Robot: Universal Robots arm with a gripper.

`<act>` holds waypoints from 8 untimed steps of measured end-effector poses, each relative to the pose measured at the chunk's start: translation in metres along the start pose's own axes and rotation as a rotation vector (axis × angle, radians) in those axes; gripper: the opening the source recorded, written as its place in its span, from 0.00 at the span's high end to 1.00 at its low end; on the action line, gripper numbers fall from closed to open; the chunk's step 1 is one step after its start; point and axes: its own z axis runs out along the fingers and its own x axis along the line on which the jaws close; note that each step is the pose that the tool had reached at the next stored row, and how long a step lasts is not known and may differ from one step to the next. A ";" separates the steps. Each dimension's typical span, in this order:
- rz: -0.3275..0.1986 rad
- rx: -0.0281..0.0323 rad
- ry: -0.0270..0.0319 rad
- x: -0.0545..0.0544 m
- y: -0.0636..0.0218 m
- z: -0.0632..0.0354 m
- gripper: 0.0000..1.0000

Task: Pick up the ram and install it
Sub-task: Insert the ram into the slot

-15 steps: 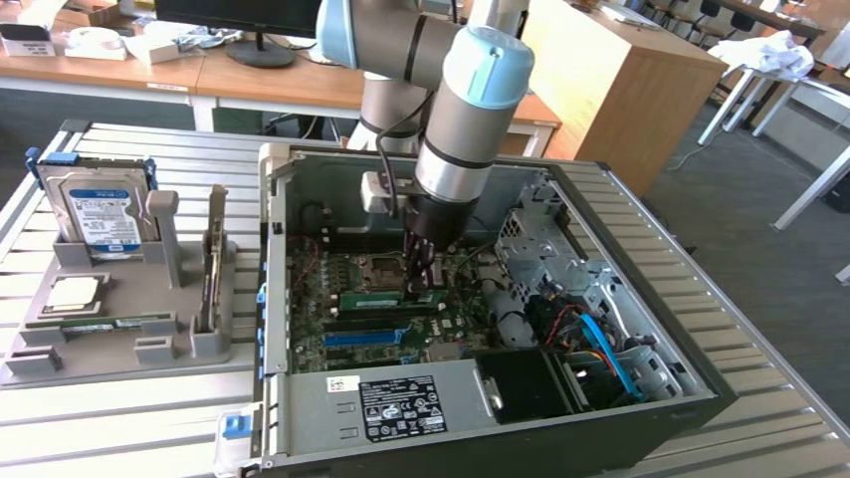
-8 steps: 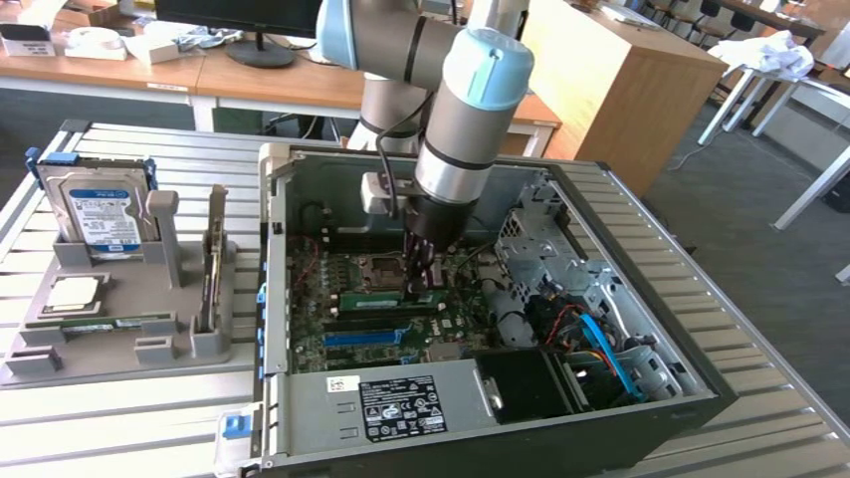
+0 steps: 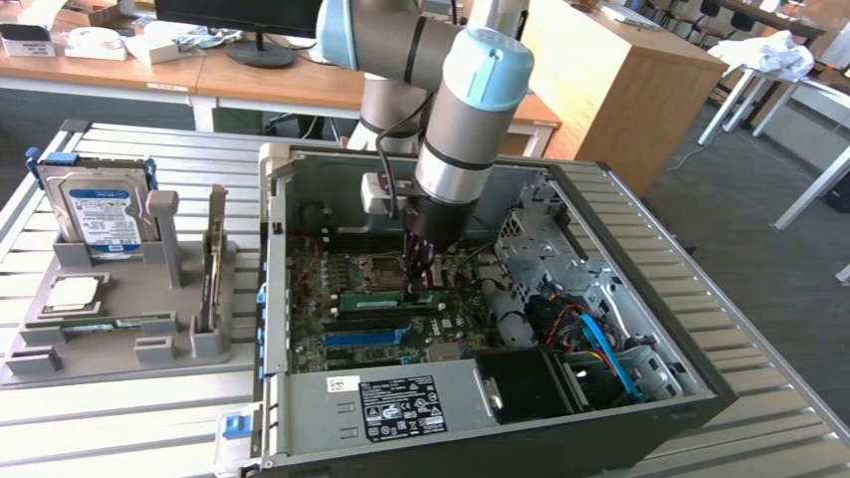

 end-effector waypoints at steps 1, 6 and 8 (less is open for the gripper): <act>0.000 0.0000 0.0000 0.000 -0.0002 0.0000 0.88; 0.000 0.0000 0.0001 0.000 -0.0003 0.0001 0.88; 0.000 0.0001 -0.0002 0.000 -0.0003 0.0005 0.88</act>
